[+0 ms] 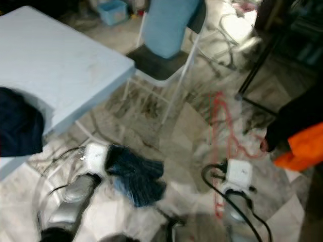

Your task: Hang hanger

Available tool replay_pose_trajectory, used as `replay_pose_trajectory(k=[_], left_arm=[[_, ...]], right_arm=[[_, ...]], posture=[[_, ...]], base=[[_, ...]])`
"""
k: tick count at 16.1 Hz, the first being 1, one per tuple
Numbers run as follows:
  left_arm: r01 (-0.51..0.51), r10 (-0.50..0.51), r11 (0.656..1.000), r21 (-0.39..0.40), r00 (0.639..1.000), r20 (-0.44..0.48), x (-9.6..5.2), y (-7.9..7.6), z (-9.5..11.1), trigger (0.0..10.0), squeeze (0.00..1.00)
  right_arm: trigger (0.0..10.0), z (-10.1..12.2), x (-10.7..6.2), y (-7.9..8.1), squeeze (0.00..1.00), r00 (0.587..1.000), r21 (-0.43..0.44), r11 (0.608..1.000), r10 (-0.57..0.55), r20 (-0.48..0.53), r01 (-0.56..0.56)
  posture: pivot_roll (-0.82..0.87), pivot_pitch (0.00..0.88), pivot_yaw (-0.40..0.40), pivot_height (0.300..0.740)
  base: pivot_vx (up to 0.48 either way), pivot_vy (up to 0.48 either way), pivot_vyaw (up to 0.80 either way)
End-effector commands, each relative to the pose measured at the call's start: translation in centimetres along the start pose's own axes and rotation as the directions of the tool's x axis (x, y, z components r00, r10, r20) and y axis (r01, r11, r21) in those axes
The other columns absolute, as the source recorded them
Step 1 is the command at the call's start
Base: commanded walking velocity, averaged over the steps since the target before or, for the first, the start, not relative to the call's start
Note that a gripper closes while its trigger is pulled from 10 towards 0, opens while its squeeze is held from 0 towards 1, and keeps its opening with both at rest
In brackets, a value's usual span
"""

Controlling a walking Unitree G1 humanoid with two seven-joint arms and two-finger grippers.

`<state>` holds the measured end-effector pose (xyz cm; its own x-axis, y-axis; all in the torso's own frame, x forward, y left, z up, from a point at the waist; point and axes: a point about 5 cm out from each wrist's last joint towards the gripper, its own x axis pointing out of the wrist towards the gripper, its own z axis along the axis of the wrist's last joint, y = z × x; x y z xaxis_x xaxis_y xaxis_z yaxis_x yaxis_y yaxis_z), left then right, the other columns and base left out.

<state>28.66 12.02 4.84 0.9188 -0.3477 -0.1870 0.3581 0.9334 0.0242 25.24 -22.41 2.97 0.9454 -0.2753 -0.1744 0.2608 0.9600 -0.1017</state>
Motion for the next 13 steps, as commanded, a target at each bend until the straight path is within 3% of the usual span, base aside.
replay_pose_trajectory(k=[1,6,11,13], left_arm=[[-0.016,0.016,1.000,0.002,0.999,-0.040,-0.81,0.70,-1.29,10.0,0.00],[-0.001,0.001,1.000,0.009,0.999,-0.035,-0.68,0.50,-1.48,10.0,0.00],[0.008,-0.008,1.000,0.000,0.999,-0.040,-0.47,0.26,-1.74,10.0,0.00],[0.014,-0.014,1.000,0.002,0.999,-0.043,-0.44,0.14,-1.85,10.0,0.00]], right_arm=[[10.0,-0.16,-0.17,0.30,0.00,1.000,0.009,1.000,0.001,-0.006,-0.001],[10.0,0.00,0.03,0.62,0.00,1.000,0.017,1.000,0.006,-0.001,-0.006],[10.0,-0.27,-0.21,0.62,0.00,1.000,0.016,1.000,0.003,-0.010,-0.003],[10.0,-0.35,-0.27,0.59,0.00,1.000,0.016,1.000,0.002,-0.014,-0.002]], posture=[[-0.08,0.188,0.026,0.740],[-0.07,0.187,0.028,0.740],[-0.08,0.198,0.032,0.740],[-0.08,0.201,0.033,0.740]], base=[[0.000,0.000,-0.80],[0.000,0.000,-0.57],[0.000,0.000,0.00],[0.000,0.000,-0.63]])
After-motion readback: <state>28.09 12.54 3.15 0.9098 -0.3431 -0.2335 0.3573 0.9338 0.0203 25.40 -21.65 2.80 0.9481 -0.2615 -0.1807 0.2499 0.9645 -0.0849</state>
